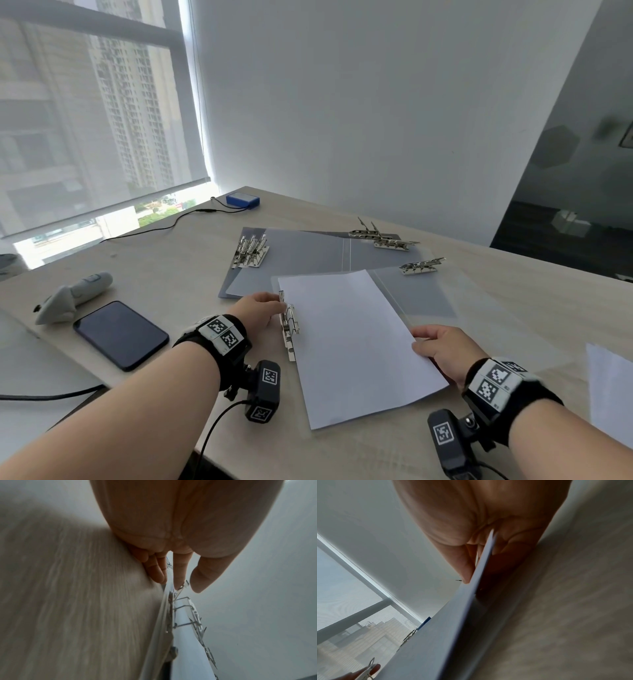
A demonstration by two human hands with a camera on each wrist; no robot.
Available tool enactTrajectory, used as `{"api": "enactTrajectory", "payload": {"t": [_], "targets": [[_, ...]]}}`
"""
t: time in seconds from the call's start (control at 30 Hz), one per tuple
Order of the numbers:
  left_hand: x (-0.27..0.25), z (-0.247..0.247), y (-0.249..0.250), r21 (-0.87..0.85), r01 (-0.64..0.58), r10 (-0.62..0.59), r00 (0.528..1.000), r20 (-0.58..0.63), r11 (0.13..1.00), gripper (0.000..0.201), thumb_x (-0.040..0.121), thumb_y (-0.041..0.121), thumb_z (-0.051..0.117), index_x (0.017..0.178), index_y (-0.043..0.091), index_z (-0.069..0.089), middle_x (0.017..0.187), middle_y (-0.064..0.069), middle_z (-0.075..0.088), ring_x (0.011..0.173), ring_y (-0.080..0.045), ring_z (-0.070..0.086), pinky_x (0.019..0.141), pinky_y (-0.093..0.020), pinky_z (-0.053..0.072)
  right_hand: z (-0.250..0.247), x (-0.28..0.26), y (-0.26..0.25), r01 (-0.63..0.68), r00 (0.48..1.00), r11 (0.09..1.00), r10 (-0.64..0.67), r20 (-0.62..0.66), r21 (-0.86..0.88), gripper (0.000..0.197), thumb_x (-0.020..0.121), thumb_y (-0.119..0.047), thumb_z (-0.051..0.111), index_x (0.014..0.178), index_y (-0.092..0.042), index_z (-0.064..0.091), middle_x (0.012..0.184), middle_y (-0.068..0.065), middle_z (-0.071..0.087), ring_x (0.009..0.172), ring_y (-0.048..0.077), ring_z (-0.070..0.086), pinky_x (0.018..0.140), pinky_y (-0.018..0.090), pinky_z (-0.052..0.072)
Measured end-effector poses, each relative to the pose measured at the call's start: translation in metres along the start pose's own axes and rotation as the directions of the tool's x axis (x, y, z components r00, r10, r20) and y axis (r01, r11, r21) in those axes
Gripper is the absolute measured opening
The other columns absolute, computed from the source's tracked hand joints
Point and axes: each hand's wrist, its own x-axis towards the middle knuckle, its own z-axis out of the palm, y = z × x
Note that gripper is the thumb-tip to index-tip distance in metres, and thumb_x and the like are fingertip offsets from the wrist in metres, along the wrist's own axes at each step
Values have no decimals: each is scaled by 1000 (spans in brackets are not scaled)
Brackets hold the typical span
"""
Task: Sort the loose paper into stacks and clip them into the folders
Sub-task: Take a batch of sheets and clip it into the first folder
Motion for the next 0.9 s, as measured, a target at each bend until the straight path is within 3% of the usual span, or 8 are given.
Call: {"api": "enactTrajectory", "payload": {"t": [0.07, 0.17, 0.23, 0.33, 0.4, 0.53, 0.7, 0.9], "targets": [[-4, -1, 4, 32, 6, -6, 1000, 5, 999, 25, 96, 38, 55, 104, 17, 68, 85, -1, 58, 74, -14, 52, 61, -19, 39, 0, 2, 2, -3, 1000, 1000, 3, 0, 0, 24, 90, 9, 58, 100, -9, 71, 93, 18, 76, 78, 32, 70, 77, 38, 56], [-7, -2, 8, -69, 8, -4, 998, 58, 998, 50, 102, 44, 38, 81, 13, 71, 79, 1, 59, 79, -18, 50, 64, -22, 39, 0, 3, 1, -6, 1000, 1000, 6, 7, -2, 24, 90, 10, 58, 101, -7, 71, 95, 20, 75, 82, 33, 69, 83, 43, 56], [-10, -2, 5, -9, -11, 11, 997, 82, 1000, 47, 101, 43, 41, 77, 17, 72, 79, 3, 62, 77, -15, 52, 66, -21, 40, 1, 3, 1, -4, 1000, 1000, 4, 13, -8, 25, 90, 11, 57, 97, -9, 71, 92, 17, 74, 79, 32, 69, 82, 42, 55], [-11, -5, -5, 117, -55, 44, 994, 97, 992, 22, 91, 38, 64, 88, 19, 75, 81, 3, 63, 72, -11, 53, 66, -20, 41, 1, 2, 0, -4, 1000, 1000, 4, 24, -16, 28, 91, 11, 56, 89, -13, 70, 84, 12, 74, 73, 28, 69, 78, 39, 56], [-11, -6, -7, 17, -35, 32, 990, 136, 999, 13, 87, 26, 72, 94, 16, 74, 84, 0, 65, 75, -12, 54, 67, -19, 43, 0, 3, 0, -3, 1000, 999, 4, 27, -33, 29, 90, 11, 57, 88, -14, 71, 84, 13, 75, 78, 31, 69, 84, 44, 56], [-14, -7, -4, -73, 18, -3, 979, 206, 997, 33, 84, 9, 73, 117, 9, 66, 104, -6, 69, 79, -6, 61, 64, -7, 47, 0, 2, 0, -1, 999, 999, 3, 38, -49, 30, 90, 11, 56, 88, -15, 72, 86, 15, 75, 83, 33, 68, 90, 49, 54], [-14, -13, -2, 365, -102, 14, 971, 238, 925, 73, 80, 37, 77, 143, 20, 46, 117, 5, 63, 104, -8, 57, 93, -17, 36, -1, 2, 1, 10, 999, 997, -7, 45, -76, 32, 91, 9, 57, 87, -19, 72, 86, 12, 75, 85, 33, 69, 92, 49, 55], [-14, -4, 6, 606, -166, 9, 967, 253, 778, 76, 76, 45, 77, 142, 24, 46, 118, 5, 62, 104, -11, 57, 91, -19, 40, -3, 5, 2, 8, 999, 993, -2, 51, -115, 32, 91, 5, 59, 88, -23, 74, 92, 13, 77, 91, 36, 72, 92, 50, 55]]}}
